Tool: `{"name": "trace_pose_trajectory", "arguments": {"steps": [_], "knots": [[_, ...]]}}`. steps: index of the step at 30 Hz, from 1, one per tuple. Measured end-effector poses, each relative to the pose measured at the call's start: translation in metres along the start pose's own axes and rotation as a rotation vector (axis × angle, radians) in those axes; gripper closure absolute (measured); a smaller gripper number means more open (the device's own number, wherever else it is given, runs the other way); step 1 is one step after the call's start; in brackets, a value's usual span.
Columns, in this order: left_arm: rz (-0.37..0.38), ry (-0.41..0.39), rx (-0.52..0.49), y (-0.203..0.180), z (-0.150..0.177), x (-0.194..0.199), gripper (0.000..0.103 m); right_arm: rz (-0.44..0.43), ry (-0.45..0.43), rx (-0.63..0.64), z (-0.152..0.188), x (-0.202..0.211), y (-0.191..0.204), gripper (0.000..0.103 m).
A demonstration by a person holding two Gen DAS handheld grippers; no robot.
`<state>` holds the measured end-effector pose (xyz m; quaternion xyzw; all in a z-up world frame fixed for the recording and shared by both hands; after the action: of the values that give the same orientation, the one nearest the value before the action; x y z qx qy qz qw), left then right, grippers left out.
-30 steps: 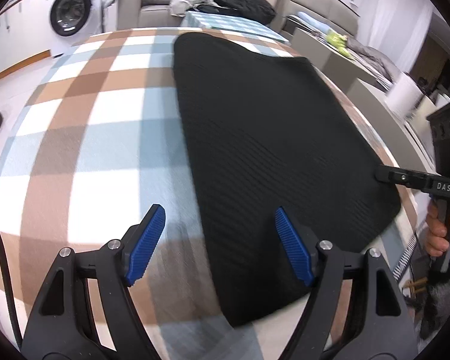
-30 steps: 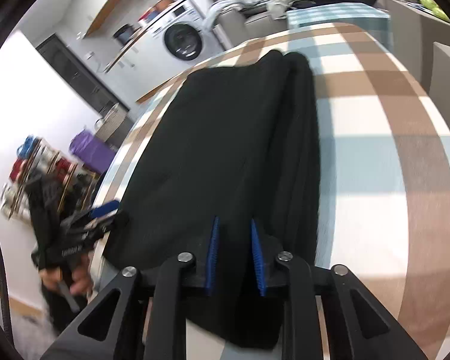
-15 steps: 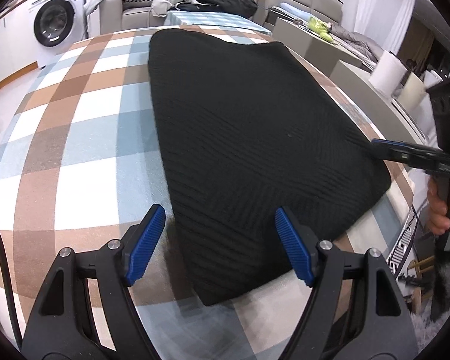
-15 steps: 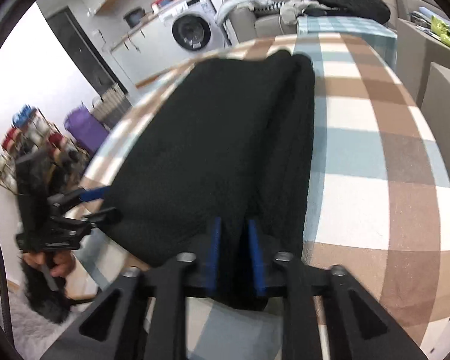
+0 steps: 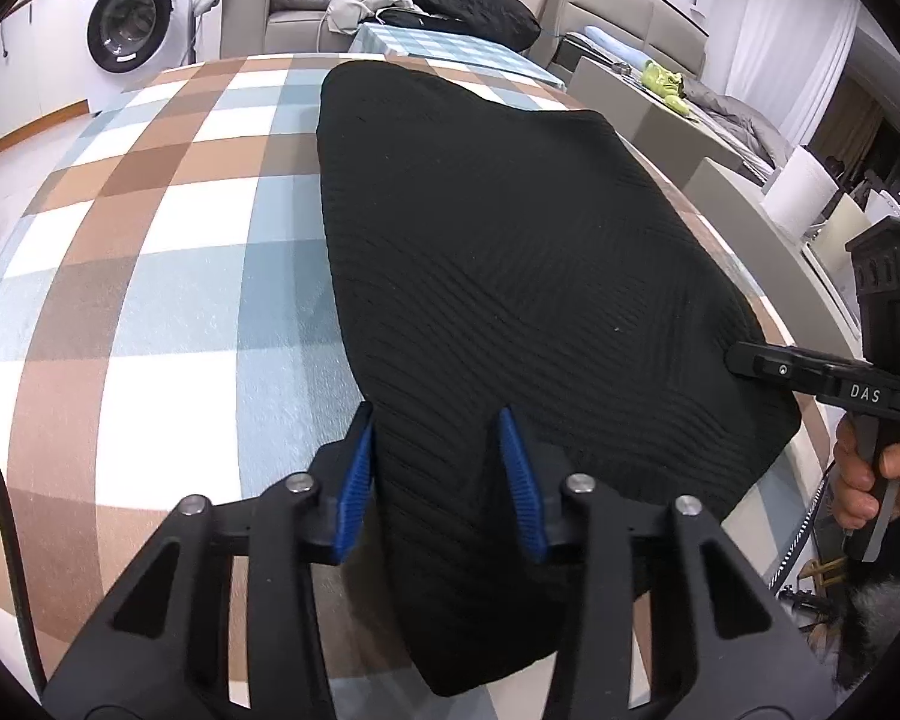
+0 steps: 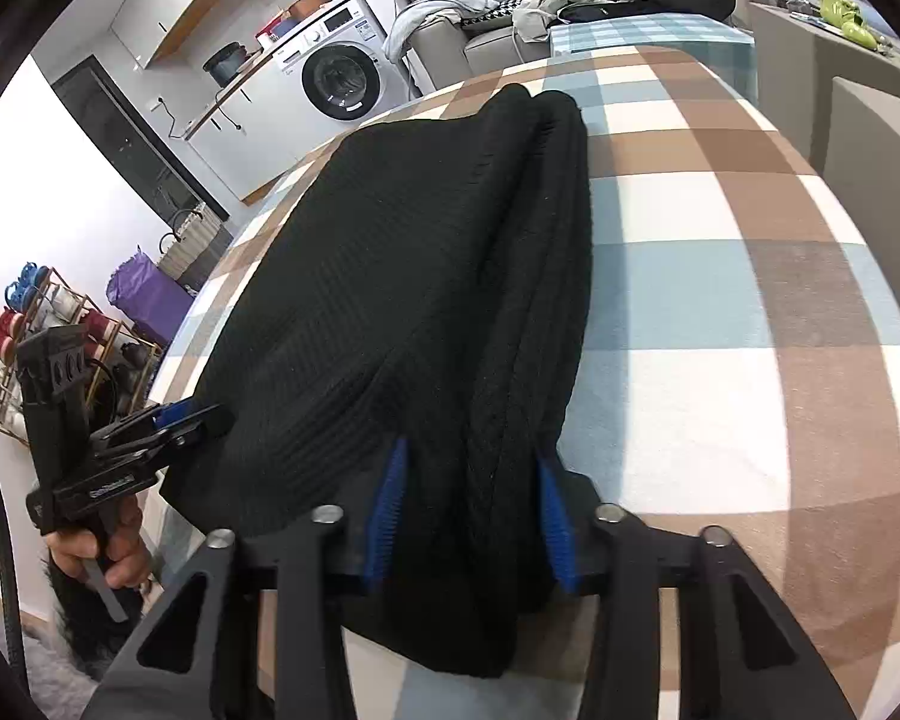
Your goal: Fold small clothes
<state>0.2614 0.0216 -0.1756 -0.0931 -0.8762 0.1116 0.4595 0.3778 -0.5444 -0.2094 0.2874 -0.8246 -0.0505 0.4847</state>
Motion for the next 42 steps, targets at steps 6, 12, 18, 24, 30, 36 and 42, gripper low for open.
{"name": "trace_pose_trajectory", "arguments": {"steps": [6, 12, 18, 24, 30, 36, 42], "knots": [[-0.014, -0.006, 0.02, 0.01, -0.014, -0.006, 0.067, 0.001, -0.009, -0.006, -0.01, -0.01, 0.007, 0.067], [-0.076, -0.042, 0.026, 0.031, -0.043, -0.016, 0.067, -0.008, -0.022, -0.018, -0.031, -0.028, 0.014, 0.067], [-0.114, -0.059, 0.068, 0.054, -0.072, -0.029, 0.066, -0.005, -0.038, -0.045, -0.06, -0.049, 0.02, 0.067], [-0.111, -0.071, 0.093, 0.063, -0.083, -0.036, 0.066, 0.039, -0.063, -0.036, -0.07, -0.056, 0.025, 0.067], [-0.124, -0.075, 0.075, 0.064, -0.084, -0.038, 0.066, 0.038, -0.069, -0.032, -0.068, -0.055, 0.027, 0.067], [-0.128, -0.075, 0.072, 0.066, -0.082, -0.035, 0.066, 0.045, -0.052, -0.013, -0.068, -0.051, 0.021, 0.064], [-0.124, -0.092, 0.077, 0.066, -0.079, -0.023, 0.067, -0.051, -0.12, -0.069, -0.072, -0.02, 0.021, 0.063]]}}
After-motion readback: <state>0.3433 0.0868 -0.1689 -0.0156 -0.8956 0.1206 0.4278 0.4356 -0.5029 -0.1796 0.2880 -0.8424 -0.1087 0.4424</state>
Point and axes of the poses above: each gripper's, at about its wrist camera, not at the fingertips, and x roughly against the way its jaws point, y to its left, z to its underside, the point moved 10 cm from there along -x, roughly the way its jaws point, and after that the axes turned 4 degrees about x, right-handed, at the moved point
